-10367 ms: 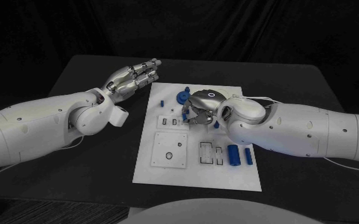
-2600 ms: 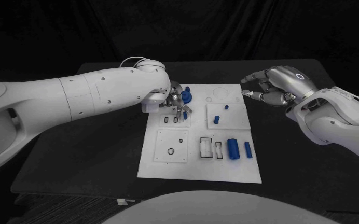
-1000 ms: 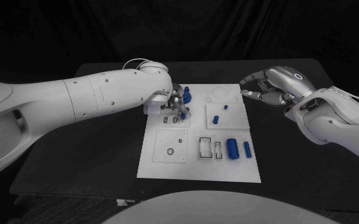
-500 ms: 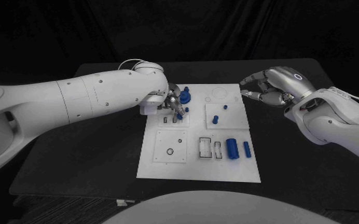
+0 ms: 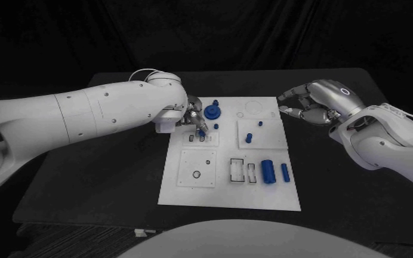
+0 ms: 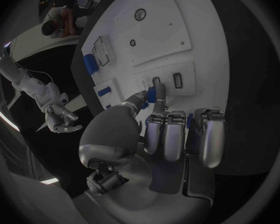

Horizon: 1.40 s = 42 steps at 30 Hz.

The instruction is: Assemble the parts on the task board

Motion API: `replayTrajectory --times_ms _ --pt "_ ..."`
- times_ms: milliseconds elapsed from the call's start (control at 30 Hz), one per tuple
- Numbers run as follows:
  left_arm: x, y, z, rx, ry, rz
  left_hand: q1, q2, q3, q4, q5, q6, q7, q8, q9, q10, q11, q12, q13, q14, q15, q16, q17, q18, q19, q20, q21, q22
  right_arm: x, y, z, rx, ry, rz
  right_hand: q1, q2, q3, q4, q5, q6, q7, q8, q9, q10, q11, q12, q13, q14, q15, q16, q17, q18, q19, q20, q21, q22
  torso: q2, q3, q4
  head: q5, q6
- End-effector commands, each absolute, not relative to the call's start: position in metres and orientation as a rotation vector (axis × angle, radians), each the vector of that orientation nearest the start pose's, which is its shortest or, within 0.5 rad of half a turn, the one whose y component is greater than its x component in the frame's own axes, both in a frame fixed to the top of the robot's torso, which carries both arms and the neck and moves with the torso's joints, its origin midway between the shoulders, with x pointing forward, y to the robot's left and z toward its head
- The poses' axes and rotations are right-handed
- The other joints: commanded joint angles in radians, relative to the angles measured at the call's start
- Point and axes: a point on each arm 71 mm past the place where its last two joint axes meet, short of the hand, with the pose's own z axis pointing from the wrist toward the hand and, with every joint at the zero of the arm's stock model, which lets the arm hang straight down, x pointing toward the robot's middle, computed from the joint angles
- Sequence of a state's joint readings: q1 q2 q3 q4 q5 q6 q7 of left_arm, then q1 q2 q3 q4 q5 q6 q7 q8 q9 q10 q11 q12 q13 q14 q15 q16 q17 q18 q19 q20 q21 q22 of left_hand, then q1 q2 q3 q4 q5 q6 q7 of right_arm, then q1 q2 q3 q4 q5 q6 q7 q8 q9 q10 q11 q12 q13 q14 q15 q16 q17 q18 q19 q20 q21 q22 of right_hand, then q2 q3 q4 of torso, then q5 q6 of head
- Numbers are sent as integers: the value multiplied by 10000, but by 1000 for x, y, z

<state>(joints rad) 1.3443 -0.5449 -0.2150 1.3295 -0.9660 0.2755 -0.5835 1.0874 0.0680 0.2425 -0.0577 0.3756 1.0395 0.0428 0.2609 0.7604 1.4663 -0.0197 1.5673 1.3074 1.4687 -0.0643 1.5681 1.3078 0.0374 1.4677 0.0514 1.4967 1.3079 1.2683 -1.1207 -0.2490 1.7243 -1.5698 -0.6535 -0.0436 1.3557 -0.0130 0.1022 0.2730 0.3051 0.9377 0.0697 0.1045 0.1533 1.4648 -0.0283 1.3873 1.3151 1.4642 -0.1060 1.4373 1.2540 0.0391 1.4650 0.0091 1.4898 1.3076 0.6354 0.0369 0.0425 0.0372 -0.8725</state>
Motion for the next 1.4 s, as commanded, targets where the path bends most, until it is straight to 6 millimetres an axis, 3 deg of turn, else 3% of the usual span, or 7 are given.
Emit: replayTrajectory --times_ms 33,433,733,1400 --pt "498 131 -231 57 24929 -3118 -116 -20 389 -300 58 20 -31 -59 29 1045 -66 35 2634 1021 -54 27 2630 -57 125 -72 -31 1749 420 -274 -188 -1959 14422 5767 83 -2 72 -2 62 54 11 10 -17 441 70 -40 -129 569 66 5 -12 -175 629 46 -38 2347 0 5 4 32 -2" --pt "492 140 -234 -1739 25689 -3310 -636 -116 838 -221 225 212 -66 -97 163 1045 -109 35 2634 1021 -98 27 2630 -69 179 -107 -15 1797 419 -274 -189 -1953 14467 5764 218 -18 169 -73 349 103 24 -26 -63 432 102 -42 -143 563 89 1 -35 -171 620 68 -53 2342 8 -5 -18 71 -2" --pt "489 140 -235 -2109 25827 -3422 -770 -107 942 -166 246 224 -61 -126 191 1045 -109 35 2634 1021 -103 27 2630 -70 185 -116 -18 1801 419 -274 -189 -1940 14517 5730 265 -25 209 -97 468 113 30 -44 -82 428 109 -47 -157 562 96 2 -41 -170 619 76 -56 2341 4 2 7 86 -2" --pt "489 144 -237 -2490 25654 -3490 -912 -74 1160 -108 219 123 -22 -251 212 1045 -84 35 2634 1021 -90 27 2630 -52 136 -114 -73 1758 419 -276 -190 -1931 14601 5675 281 -27 225 -105 519 116 32 -52 -90 425 113 -53 -167 560 98 -2 -53 -170 617 78 -59 2340 3 -5 -3 137 -2"
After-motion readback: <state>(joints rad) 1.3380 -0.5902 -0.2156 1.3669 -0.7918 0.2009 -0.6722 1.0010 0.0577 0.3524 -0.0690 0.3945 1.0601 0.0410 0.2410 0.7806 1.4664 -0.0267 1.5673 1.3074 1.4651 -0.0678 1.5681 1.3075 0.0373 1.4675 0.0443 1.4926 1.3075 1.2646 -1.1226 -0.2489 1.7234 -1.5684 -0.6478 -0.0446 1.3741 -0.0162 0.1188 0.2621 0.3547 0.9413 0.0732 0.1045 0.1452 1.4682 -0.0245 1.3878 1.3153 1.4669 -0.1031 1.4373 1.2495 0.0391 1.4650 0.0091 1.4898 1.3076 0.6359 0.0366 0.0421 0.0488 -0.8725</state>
